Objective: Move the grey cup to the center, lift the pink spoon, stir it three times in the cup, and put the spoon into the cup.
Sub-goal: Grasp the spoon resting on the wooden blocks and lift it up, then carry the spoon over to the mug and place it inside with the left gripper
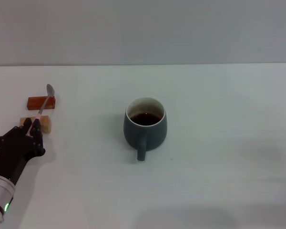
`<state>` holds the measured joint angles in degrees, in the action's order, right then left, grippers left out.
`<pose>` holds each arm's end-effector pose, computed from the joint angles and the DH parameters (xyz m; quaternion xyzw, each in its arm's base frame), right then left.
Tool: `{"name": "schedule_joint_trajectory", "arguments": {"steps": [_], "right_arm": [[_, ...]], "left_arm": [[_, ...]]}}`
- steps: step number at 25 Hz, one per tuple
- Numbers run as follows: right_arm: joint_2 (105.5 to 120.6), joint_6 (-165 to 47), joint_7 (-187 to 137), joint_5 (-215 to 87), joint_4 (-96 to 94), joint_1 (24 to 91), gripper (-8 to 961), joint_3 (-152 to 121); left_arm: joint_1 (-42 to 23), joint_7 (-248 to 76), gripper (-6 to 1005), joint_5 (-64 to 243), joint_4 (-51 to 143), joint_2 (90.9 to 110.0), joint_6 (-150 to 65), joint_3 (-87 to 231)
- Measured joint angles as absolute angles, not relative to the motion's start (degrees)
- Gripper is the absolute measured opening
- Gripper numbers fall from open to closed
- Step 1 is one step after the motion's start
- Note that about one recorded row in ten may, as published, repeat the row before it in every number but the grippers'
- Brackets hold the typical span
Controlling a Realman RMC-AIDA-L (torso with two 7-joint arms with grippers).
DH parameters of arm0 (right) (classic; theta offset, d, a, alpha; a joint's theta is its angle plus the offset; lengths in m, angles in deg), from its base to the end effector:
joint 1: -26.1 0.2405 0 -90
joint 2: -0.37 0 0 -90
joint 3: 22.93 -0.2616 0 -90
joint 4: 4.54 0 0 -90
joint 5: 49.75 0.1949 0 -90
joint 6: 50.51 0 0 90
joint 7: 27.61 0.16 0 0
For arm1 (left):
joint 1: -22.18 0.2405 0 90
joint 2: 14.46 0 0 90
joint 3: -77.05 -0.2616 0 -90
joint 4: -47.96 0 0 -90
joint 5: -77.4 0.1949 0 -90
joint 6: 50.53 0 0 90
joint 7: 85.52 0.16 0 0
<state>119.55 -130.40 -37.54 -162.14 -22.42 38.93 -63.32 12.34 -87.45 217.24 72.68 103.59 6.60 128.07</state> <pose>0.3444 0.2756 0.0174 -0.5966 0.1891 0.2638 0.7339 -0.3450 0.2817 -0.0404 -0.7135 -0.2878 -0.2459 0.5896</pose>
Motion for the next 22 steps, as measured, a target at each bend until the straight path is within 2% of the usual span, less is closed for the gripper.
{"name": "schedule_joint_trajectory", "arguments": {"steps": [10,11,16,22], "right_arm": [[119.55,-130.34,-37.54,-162.15,-22.36,38.62,0,-63.62],[119.55,-130.33,-37.54,-162.15,-22.33,38.6,0,-63.63],[119.54,-130.31,-37.54,-162.15,-22.16,38.55,0,-63.71],[119.54,-130.3,-37.54,-162.04,-22.02,38.36,0,-63.72]], "left_arm": [[14.63,-87.45,140,220.32,78.89,102.07,6.16,128.55],[15.32,-87.45,140,220.76,81.54,101.22,5.06,128.45],[17.29,-87.37,140,224.11,86.45,100.15,1.93,129.78],[18.84,-87.07,141,228.08,90.93,99.8,-2.11,132.43]]}}
